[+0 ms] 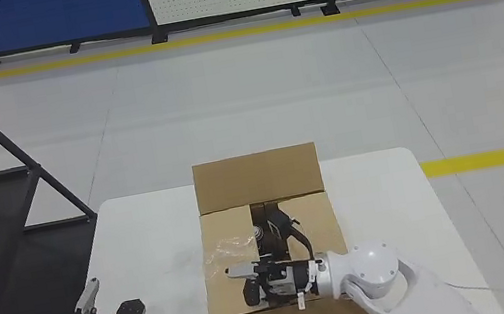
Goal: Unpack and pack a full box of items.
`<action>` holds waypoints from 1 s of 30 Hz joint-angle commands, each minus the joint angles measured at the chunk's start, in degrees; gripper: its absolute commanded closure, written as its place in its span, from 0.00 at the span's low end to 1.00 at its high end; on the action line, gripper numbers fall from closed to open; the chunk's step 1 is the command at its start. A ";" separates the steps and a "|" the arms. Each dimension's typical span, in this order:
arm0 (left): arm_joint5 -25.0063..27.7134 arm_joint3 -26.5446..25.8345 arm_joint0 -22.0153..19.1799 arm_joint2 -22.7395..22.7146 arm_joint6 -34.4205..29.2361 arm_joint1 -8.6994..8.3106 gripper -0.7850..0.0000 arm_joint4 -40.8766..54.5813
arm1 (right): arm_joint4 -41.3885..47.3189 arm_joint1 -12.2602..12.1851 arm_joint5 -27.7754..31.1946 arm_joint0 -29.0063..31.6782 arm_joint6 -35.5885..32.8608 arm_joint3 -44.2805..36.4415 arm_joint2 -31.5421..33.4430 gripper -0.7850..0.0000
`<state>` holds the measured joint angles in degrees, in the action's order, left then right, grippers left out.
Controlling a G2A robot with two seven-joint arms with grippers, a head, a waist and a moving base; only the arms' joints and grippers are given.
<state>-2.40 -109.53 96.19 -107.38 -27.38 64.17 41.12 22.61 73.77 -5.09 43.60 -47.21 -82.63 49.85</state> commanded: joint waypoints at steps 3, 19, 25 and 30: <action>-0.98 0.43 0.25 -0.54 -3.34 -0.21 0.00 -0.54 | -0.79 -0.07 0.21 -0.01 -0.10 -0.46 0.21 0.00; -1.30 6.86 -7.84 4.51 3.01 -0.01 0.00 -4.51 | -0.43 0.13 -0.04 1.48 1.02 -0.74 0.42 0.00; -2.18 12.75 -13.96 9.51 2.19 -0.01 0.00 -9.24 | -0.55 0.26 0.08 1.81 0.89 -0.60 0.64 0.00; -2.44 15.82 -16.39 12.19 1.31 0.10 0.00 -10.98 | -0.74 0.31 0.12 2.34 0.96 -0.87 0.95 0.00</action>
<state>-4.98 -94.22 80.14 -95.65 -26.18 64.22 30.30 21.88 74.07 -4.96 45.86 -46.27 -83.46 50.72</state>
